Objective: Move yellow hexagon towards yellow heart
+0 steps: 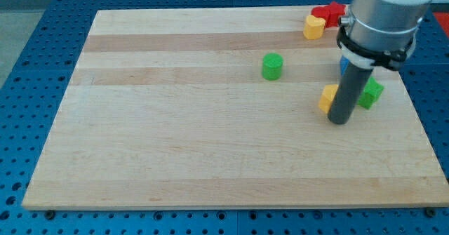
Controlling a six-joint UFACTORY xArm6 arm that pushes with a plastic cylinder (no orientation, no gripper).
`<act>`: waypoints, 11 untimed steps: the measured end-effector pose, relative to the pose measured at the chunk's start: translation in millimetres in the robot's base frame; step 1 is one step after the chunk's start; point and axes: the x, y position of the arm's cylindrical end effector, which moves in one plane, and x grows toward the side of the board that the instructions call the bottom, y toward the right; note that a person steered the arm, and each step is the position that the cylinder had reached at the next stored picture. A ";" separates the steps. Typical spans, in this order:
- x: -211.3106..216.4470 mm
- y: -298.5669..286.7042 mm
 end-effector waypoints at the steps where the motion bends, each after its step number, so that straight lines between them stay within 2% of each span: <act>1: -25.7 0.0; 4: -91.7 -2.3; 8: -106.9 -62.9; 11: -115.2 -34.2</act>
